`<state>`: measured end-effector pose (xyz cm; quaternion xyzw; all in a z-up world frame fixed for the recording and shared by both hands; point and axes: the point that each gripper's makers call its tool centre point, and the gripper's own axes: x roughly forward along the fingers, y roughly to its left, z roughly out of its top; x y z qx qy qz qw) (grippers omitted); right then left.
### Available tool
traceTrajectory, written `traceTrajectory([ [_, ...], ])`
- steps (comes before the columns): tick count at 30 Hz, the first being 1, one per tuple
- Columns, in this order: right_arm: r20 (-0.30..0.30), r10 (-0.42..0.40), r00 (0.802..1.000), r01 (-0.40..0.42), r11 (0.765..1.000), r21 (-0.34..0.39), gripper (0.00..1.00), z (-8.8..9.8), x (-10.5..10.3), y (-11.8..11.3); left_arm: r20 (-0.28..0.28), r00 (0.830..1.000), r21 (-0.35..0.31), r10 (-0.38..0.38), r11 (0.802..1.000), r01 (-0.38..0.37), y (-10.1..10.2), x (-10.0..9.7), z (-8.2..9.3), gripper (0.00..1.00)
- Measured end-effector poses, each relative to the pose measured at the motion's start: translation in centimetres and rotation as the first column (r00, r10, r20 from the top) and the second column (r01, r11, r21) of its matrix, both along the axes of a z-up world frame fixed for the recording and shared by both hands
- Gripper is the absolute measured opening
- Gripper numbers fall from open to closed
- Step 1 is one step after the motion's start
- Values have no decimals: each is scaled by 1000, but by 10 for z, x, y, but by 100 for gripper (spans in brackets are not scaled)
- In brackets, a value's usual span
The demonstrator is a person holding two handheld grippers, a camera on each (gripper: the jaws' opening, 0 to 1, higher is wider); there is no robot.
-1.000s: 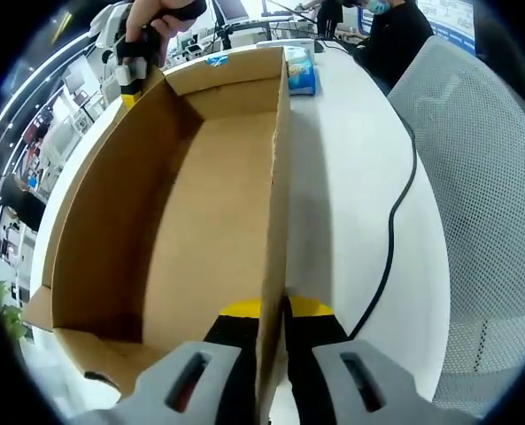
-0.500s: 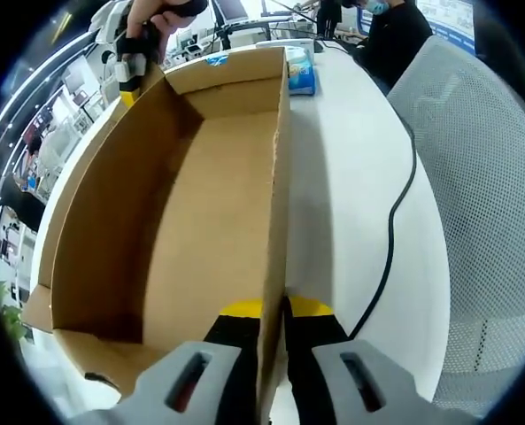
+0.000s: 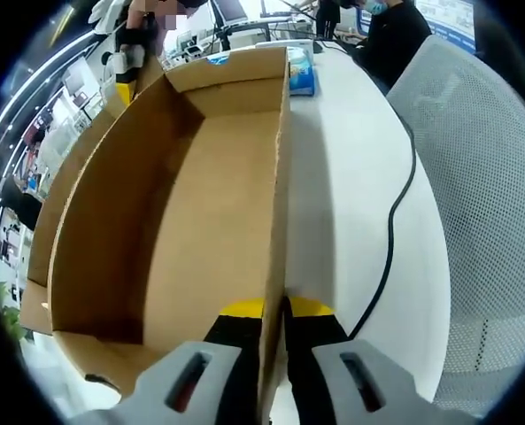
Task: Operate the shoe box by opening the lid, removing the specified soft item, and placing it in the target area until the item is outside and the box remains undamaged.
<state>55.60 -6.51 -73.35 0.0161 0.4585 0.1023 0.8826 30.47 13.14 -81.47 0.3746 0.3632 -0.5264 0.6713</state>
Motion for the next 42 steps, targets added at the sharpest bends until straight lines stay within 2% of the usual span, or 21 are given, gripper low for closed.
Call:
traceTrajectory([
  [3,13,0,1000,0,1000,5,0,5,1,0,1,1000,0,-1,1000,1,0,0,0,6],
  [4,21,-1,1000,1,1000,8,0,13,-14,3,1,1000,0,-1,1000,1,0,0,0,6],
  [6,32,2,999,-2,1000,9,0,22,-25,6,3,1000,0,-1,1000,1,0,0,0,6],
  [15,69,18,997,-18,1000,11,0,45,-45,10,2,1000,0,-4,1000,4,0,-1,0,6],
  [25,126,117,985,-108,991,-81,0,55,-37,9,2,1000,-1,-6,1000,6,1,0,0,5],
  [34,149,115,982,-104,991,-78,0,66,-43,7,4,1000,0,-6,1000,6,1,0,0,5],
  [42,130,110,985,-104,993,-49,0,72,-53,4,3,1000,-1,-9,1000,9,1,1,-1,5],
])
